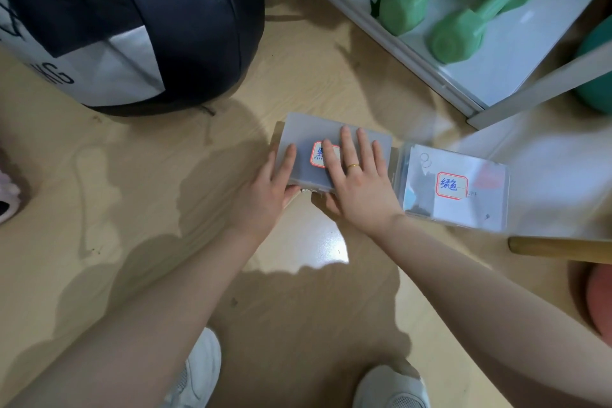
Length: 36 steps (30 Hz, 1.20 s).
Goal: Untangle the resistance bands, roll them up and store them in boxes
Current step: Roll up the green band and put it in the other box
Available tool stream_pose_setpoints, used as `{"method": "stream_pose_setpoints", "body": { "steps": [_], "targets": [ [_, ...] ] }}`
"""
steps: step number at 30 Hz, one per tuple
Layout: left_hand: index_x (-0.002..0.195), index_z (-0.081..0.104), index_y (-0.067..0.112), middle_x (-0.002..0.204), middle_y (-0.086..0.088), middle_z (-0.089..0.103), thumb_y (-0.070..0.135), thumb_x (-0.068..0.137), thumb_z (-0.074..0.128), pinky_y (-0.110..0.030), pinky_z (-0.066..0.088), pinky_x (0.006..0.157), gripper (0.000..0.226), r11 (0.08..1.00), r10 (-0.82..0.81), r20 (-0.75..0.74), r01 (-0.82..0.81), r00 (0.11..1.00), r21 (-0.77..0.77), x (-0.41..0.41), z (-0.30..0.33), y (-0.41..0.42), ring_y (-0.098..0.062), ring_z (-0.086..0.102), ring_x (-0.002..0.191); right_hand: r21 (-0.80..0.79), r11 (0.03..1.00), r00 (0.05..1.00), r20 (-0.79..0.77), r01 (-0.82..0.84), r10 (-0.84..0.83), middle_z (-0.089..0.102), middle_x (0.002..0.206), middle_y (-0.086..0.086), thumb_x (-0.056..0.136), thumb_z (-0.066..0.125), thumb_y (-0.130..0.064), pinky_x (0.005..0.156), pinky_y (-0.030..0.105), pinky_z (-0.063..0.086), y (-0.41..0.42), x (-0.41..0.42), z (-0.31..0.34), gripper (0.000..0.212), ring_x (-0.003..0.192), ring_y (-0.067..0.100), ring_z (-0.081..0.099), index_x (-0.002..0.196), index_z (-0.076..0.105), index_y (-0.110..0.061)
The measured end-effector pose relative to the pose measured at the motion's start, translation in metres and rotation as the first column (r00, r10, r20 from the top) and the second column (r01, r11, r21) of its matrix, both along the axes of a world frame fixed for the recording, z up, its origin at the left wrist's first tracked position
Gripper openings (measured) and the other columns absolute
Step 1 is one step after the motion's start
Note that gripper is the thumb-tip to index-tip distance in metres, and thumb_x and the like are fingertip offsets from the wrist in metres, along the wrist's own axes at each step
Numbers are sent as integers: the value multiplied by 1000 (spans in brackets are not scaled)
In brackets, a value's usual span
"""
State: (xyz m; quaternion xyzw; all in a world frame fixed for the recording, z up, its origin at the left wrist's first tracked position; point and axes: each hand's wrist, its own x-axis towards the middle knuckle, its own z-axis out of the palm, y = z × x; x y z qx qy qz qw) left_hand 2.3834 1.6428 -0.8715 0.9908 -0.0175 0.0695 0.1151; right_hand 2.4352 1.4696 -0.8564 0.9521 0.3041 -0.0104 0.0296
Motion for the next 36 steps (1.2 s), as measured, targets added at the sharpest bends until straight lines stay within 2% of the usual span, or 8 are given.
{"method": "stream_pose_setpoints", "body": {
  "steps": [4,11,14,16,21,25,30,36],
  "targets": [
    [126,42,14,111,-15,67,42,81,40,-25,47,41,53,996,11,35,-14,999,92,0,-2,-2,-23,70,69,10,1000,998,58,-17,16,44,137,28,84,45,-48,99,58,37,-4,-2,-7,63,124,48,44,134,39,-9],
    [128,40,13,112,-17,66,42,81,39,-25,48,44,55,994,21,-66,-13,998,107,-1,1,-2,-24,70,68,-26,1000,1000,25,10,-10,46,137,23,79,64,-37,100,58,36,1,-10,-10,64,124,45,46,134,44,-12],
    [134,36,16,131,-24,52,39,78,58,-41,55,70,64,998,43,-124,-36,991,52,-1,6,-4,-37,65,94,7,999,996,-78,-37,38,40,142,23,68,69,-52,104,55,33,-4,-8,-1,88,130,39,41,137,35,-9],
    [137,34,17,141,-22,42,39,67,74,-53,45,92,84,994,-47,-90,56,995,92,-3,10,-8,-40,52,119,129,991,988,-141,-48,66,40,143,20,72,61,-55,108,48,31,-16,-9,11,86,132,32,38,138,34,-6],
    [135,35,25,139,-13,48,35,52,85,-39,37,103,97,928,-286,-126,308,950,211,2,15,-32,-28,45,128,25,996,983,-166,84,-79,41,143,18,79,41,-48,108,45,21,-81,-26,30,71,131,34,41,136,36,-5],
    [134,35,28,137,-12,50,10,74,49,-40,38,102,64,928,-286,-63,292,956,229,13,3,-46,-29,51,123,-92,948,943,-109,305,-314,43,143,14,79,26,-7,106,46,23,-126,-40,18,60,128,37,45,139,32,-7],
    [131,36,26,135,-13,52,1,70,27,-38,29,104,66,935,-307,-7,303,952,187,48,0,-57,-30,34,125,-91,932,926,-112,352,-361,49,138,13,80,26,-7,93,50,45,-127,-24,10,57,123,36,51,135,40,-6],
    [118,64,15,122,-16,62,-6,65,23,-49,48,88,70,883,-433,16,421,901,210,125,8,-62,-40,60,107,-36,891,883,-126,452,-453,42,144,14,80,15,-7,101,50,38,-118,20,5,64,129,38,43,141,35,-7]
  ]
}}
